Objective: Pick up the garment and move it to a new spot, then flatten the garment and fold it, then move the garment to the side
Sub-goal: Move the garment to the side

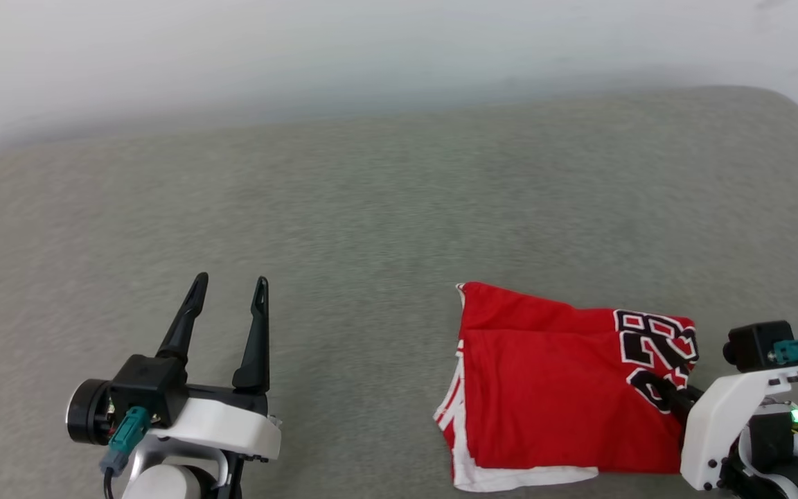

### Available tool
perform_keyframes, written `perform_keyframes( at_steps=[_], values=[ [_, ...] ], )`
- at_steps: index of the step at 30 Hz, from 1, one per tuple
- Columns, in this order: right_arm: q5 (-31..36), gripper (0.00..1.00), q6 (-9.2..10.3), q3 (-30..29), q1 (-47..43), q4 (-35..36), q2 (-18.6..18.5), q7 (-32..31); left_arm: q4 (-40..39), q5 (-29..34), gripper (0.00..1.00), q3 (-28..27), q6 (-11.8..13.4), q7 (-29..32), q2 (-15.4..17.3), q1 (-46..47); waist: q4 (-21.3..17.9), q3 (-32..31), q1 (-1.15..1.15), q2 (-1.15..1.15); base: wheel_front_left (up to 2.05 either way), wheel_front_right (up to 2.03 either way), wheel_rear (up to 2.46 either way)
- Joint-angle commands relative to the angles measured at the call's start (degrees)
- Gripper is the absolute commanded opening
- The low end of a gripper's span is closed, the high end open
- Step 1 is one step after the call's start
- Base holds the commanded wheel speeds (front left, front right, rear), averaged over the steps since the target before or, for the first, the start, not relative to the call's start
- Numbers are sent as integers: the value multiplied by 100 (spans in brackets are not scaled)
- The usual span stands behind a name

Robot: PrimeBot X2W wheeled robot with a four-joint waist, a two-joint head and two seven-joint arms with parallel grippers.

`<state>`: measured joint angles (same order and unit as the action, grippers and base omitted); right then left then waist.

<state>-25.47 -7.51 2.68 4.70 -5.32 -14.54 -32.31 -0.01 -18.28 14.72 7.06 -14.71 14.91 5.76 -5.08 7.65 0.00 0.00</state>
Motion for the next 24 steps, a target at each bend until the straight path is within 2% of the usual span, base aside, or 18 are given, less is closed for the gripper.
perform_keyframes(
  at_steps=[1,3,8,13,18,24],
  values=[
    [43,0,4,-35,137,57,-51,-10,-86,42,100,30,-18,42,46,46,-719,92,0,0,0,0,0],
    [99,0,5,-52,178,58,-79,0,-116,56,100,59,-30,72,53,90,-867,138,0,0,0,0,0],
    [185,0,5,-86,558,-102,-110,185,-345,119,100,89,-38,182,126,354,-1520,579,0,0,0,0,0],
    [288,0,6,-211,1318,-631,-198,644,-640,255,100,129,-93,401,281,686,-1992,1161,0,0,0,0,0],
    [494,0,6,-454,2128,-1330,-435,1190,-824,377,100,225,-199,593,399,1147,-2066,1705,0,0,0,0,0],
    [702,0,6,-946,3010,-2103,-777,1892,-1052,511,100,326,-303,760,464,1684,-1868,2339,0,0,0,0,0]
  ],
)
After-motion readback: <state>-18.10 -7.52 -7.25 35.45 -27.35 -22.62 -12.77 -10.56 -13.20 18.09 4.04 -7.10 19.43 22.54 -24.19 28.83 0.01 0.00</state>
